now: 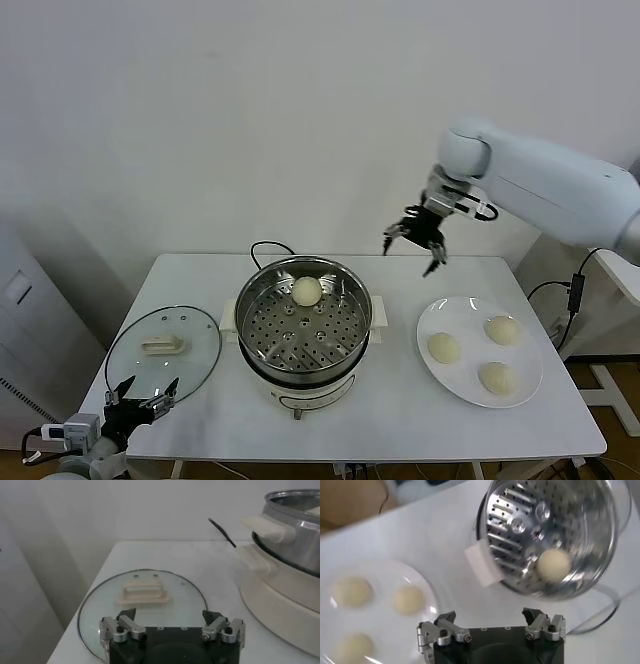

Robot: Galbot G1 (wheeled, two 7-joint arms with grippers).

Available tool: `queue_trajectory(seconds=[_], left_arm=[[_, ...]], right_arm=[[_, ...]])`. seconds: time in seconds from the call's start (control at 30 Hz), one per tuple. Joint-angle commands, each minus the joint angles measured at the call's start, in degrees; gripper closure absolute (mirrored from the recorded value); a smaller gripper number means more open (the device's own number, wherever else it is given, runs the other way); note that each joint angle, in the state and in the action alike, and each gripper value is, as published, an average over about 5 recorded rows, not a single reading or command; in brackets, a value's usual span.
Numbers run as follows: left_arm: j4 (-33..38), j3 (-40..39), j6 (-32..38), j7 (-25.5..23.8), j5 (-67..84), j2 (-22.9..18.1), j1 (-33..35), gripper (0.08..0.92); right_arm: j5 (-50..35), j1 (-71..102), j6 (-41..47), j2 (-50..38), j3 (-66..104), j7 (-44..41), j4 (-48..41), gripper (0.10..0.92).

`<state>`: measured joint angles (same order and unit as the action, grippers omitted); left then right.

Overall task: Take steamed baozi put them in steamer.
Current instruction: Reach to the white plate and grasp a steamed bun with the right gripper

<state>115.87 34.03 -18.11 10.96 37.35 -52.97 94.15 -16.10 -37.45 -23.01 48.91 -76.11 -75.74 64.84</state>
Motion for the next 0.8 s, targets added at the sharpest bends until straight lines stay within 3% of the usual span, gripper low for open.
queue_trajectory(seconds=[0.03, 0.8], left_arm=[[0.0, 0.0, -0.1, 0.0, 0.0, -0.1, 0.0, 0.177], [-0.1, 0.1, -0.2, 0.1, 0.0, -0.3, 0.0, 0.177]], right_arm=[[-3.3, 5.7, 17.0, -8.9, -2.8, 1.7, 1.8, 0.203], [8.1, 25.9, 17.9, -6.4, 11.1, 10.0, -4.3, 0.203]])
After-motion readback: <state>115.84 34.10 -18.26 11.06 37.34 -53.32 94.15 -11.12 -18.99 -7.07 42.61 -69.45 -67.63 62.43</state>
